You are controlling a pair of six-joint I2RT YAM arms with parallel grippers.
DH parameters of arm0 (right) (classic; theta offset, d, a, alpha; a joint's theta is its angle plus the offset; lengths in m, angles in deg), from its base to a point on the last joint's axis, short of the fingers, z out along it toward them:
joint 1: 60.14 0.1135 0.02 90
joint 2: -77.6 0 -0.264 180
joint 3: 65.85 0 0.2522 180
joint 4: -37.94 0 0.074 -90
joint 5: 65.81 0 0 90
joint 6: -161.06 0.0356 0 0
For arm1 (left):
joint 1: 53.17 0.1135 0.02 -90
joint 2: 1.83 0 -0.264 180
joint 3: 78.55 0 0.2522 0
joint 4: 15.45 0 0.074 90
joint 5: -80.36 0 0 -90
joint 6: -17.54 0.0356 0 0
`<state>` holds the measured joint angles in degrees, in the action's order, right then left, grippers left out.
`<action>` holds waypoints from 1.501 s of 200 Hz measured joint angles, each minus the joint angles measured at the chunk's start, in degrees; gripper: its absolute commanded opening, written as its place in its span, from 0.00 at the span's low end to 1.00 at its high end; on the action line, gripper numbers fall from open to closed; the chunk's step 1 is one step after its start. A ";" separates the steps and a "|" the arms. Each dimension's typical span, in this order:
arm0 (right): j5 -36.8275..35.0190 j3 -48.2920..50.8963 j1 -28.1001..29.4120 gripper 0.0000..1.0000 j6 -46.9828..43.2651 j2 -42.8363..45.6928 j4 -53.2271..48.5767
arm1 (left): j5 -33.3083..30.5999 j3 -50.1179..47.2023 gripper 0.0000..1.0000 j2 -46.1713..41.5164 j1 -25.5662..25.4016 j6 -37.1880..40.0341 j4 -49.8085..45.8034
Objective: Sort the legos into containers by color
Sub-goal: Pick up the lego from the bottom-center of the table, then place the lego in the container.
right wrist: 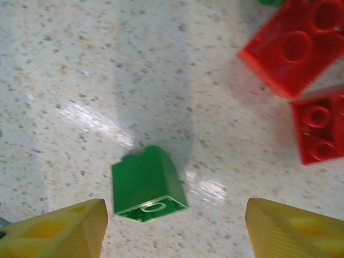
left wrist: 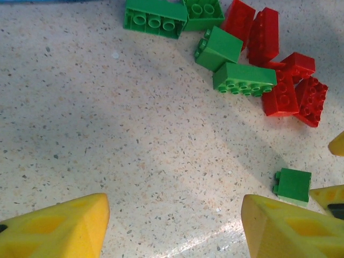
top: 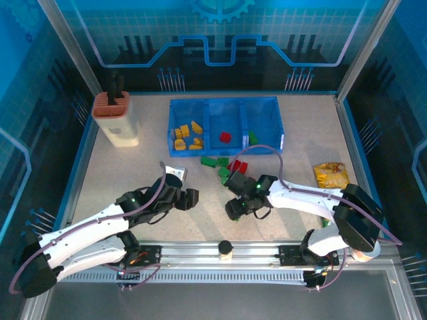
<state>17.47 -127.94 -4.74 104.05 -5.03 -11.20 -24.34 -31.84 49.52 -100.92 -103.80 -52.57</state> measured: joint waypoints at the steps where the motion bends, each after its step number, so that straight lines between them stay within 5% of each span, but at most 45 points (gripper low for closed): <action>1: 0.04 0.00 0.07 0.70 0.00 -0.09 0.11 | 0.02 0.00 0.67 0.04 -0.02 -0.07 0.04; 37: 1.27 0.00 2.25 0.65 0.48 -5.25 3.37 | 0.59 0.00 0.67 -0.07 -0.07 -0.35 1.01; 84: 0.74 -0.26 2.38 0.29 1.11 -8.31 4.13 | 0.59 -0.20 0.67 -1.22 -0.11 -1.66 1.22; 122: -1.99 -5.05 1.09 0.25 0.09 -6.10 1.27 | 0.59 -0.22 0.67 -1.22 -0.11 -1.77 1.18; 142: -3.43 -9.68 -5.44 0.25 -2.05 -0.90 -0.59 | 0.52 -0.22 0.67 -1.07 -0.79 -1.70 1.18; 169: -5.01 -18.25 -21.33 0.26 -5.38 4.59 1.07 | -1.14 0.02 0.67 1.79 -5.09 -1.55 0.81; 210: -4.96 -30.93 -32.46 0.26 -8.92 -6.27 3.28 | -3.15 0.55 0.67 6.60 -11.13 -2.67 0.57; 251: -3.87 -36.26 -37.29 0.33 -9.75 -19.69 2.47 | -4.00 0.55 0.67 6.80 -13.79 -4.83 1.29; 259: -3.72 -37.55 -37.81 0.42 -9.79 -21.49 2.21 | -4.13 0.55 0.68 6.80 -13.90 -5.01 1.36; 275: -3.74 -39.89 -38.18 0.79 -10.19 -23.78 1.64 | -4.48 0.55 0.69 6.80 -13.92 -5.07 1.40; 300: -3.78 -41.40 -37.97 0.91 -10.19 -23.45 1.44 | -4.81 0.83 0.73 7.93 -13.92 -4.96 1.88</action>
<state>13.69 -169.34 -42.71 93.87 -28.48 -9.76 -29.15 -31.01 57.46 -114.84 -108.76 -50.69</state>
